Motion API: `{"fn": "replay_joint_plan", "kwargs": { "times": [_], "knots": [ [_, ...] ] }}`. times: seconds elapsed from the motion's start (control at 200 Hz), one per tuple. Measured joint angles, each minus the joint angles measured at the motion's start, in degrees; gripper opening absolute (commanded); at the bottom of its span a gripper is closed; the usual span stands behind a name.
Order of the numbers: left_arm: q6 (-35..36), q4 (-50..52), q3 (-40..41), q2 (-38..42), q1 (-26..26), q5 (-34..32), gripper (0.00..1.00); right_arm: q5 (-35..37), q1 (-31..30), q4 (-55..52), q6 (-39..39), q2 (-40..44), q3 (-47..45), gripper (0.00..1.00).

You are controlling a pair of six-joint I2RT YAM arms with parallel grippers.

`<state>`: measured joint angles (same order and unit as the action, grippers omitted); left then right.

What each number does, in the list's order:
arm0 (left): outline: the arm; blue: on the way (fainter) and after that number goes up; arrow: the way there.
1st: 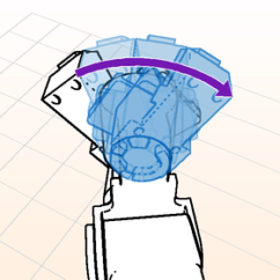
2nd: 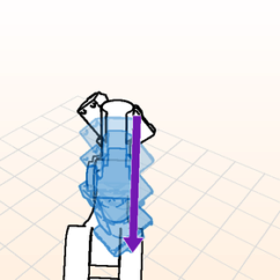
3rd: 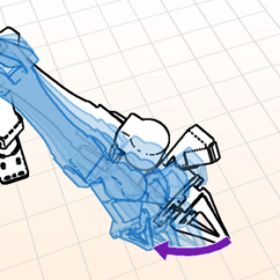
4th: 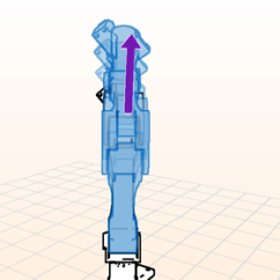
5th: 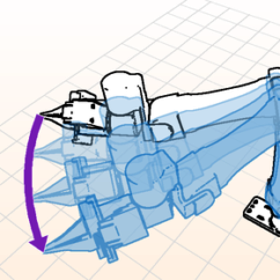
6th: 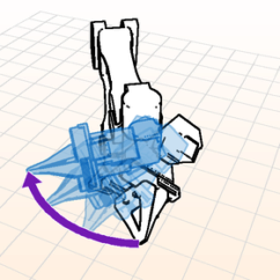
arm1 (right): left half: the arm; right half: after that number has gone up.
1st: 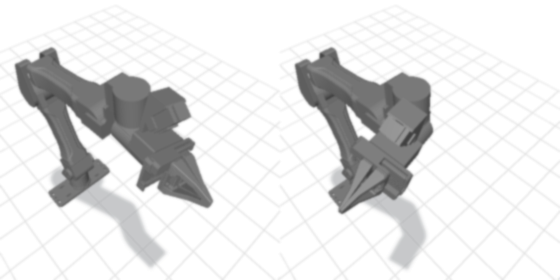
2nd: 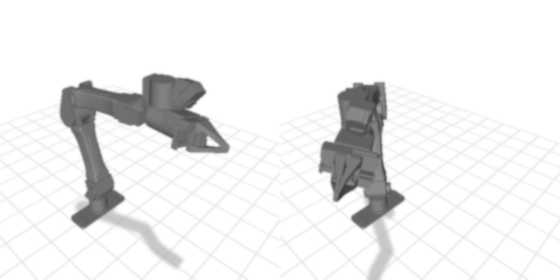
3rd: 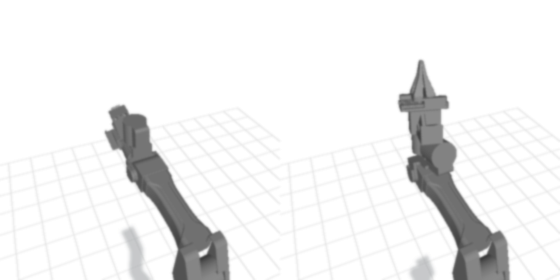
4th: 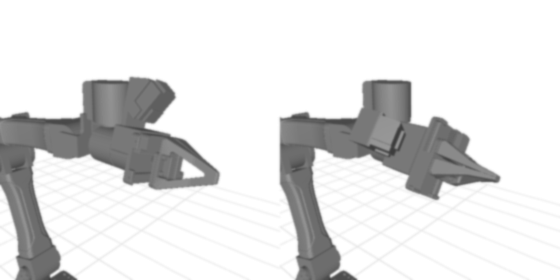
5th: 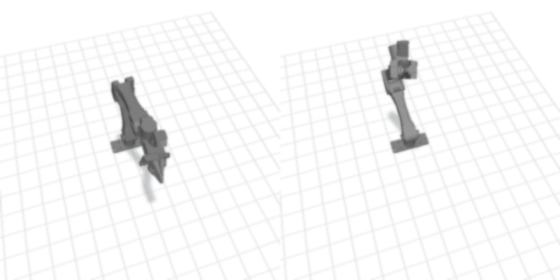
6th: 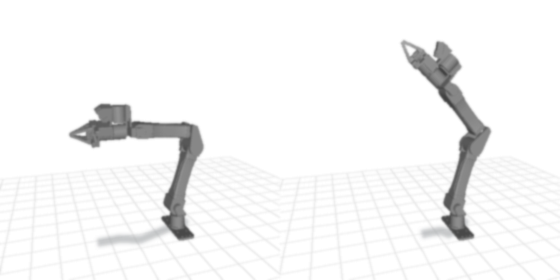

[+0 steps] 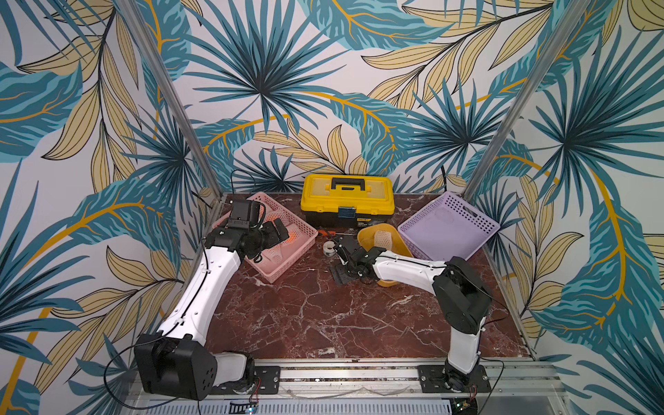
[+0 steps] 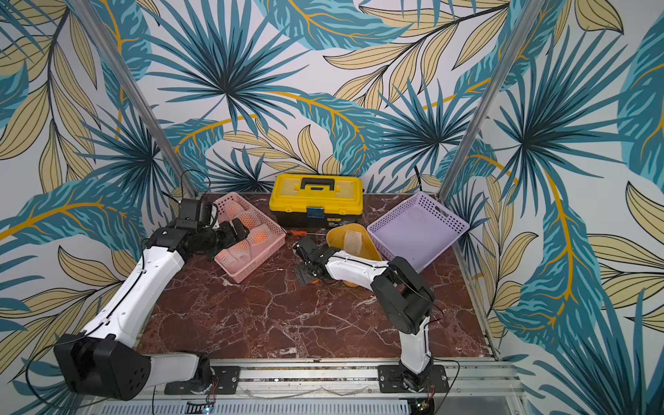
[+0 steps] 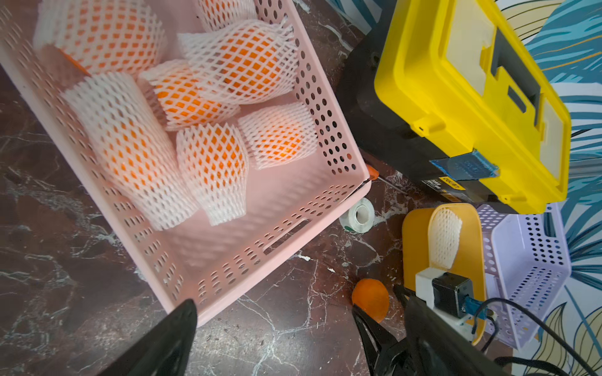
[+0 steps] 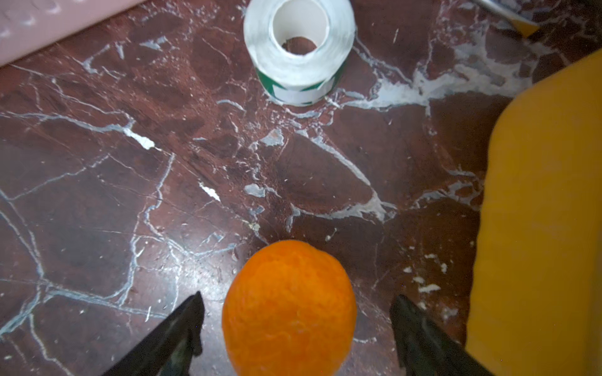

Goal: Remove foam nets from oranges
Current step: Pick up the orange from the center of the board.

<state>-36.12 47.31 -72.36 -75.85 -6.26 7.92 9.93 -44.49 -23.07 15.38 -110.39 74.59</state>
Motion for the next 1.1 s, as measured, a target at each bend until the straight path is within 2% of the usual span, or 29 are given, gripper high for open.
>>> {"fn": "replay_joint_plan", "kwargs": {
  "times": [0.175, 0.436, 0.596, 0.761, 0.836, 0.942, 1.102],
  "knots": [
    [1.7, 0.3, 0.4, -2.3, 0.0, -0.3, 1.00, 1.1, -0.1, -1.4, 0.6, -2.3, 0.6, 0.76],
    [2.3, 0.1, 3.4, -3.0, 0.1, -0.6, 0.99, 2.7, -0.1, -1.2, 1.9, -2.1, 0.3, 0.51],
    [2.3, 0.0, 4.2, -2.9, 0.1, -0.6, 1.00, 2.7, -0.2, 0.2, 3.1, 3.1, -3.1, 0.49],
    [2.3, -0.2, 4.2, -2.3, 0.1, -0.6, 1.00, 2.6, 1.4, 2.6, 5.1, 15.6, -7.2, 0.49],
    [2.3, -0.4, 4.2, -1.8, 0.1, -0.4, 0.99, 2.2, 5.0, 3.7, 6.4, 21.9, -8.3, 0.49],
    [2.3, -0.7, 4.2, -1.2, 0.1, 0.1, 1.00, 1.7, 15.1, 4.6, 9.2, 27.9, -8.9, 0.53],
    [2.3, -1.0, 4.2, -1.0, 0.2, 1.0, 1.00, 2.7, 28.9, 4.5, 12.1, 28.0, -8.8, 0.57]
  ]
}}
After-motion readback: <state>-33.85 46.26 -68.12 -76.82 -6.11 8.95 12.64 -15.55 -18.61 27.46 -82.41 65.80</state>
